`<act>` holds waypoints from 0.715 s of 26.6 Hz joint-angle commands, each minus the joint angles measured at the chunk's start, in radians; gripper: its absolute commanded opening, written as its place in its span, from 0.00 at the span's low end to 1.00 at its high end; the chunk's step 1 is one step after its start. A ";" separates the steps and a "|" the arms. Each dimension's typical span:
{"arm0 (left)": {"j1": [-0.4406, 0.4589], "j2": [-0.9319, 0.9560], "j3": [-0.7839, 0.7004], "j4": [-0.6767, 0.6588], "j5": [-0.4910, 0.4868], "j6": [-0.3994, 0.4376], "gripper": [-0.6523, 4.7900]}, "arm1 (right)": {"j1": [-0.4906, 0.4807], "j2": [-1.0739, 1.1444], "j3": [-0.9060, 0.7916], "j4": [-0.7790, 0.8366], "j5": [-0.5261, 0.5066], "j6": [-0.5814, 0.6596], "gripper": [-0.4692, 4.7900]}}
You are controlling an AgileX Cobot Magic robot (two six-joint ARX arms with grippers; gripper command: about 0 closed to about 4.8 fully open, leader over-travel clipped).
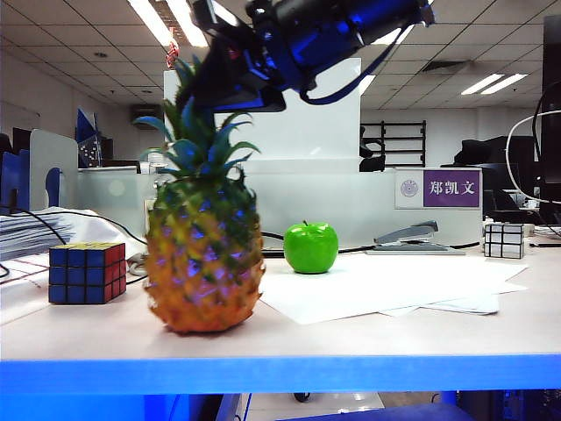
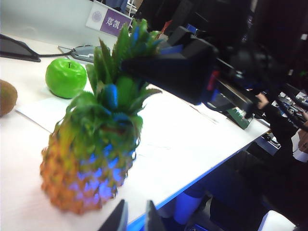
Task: Arrange all the fruits from large to small from left to right in a row.
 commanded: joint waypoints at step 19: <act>0.002 -0.002 0.003 0.014 0.006 -0.002 0.23 | 0.023 -0.006 0.008 0.099 0.073 -0.057 1.00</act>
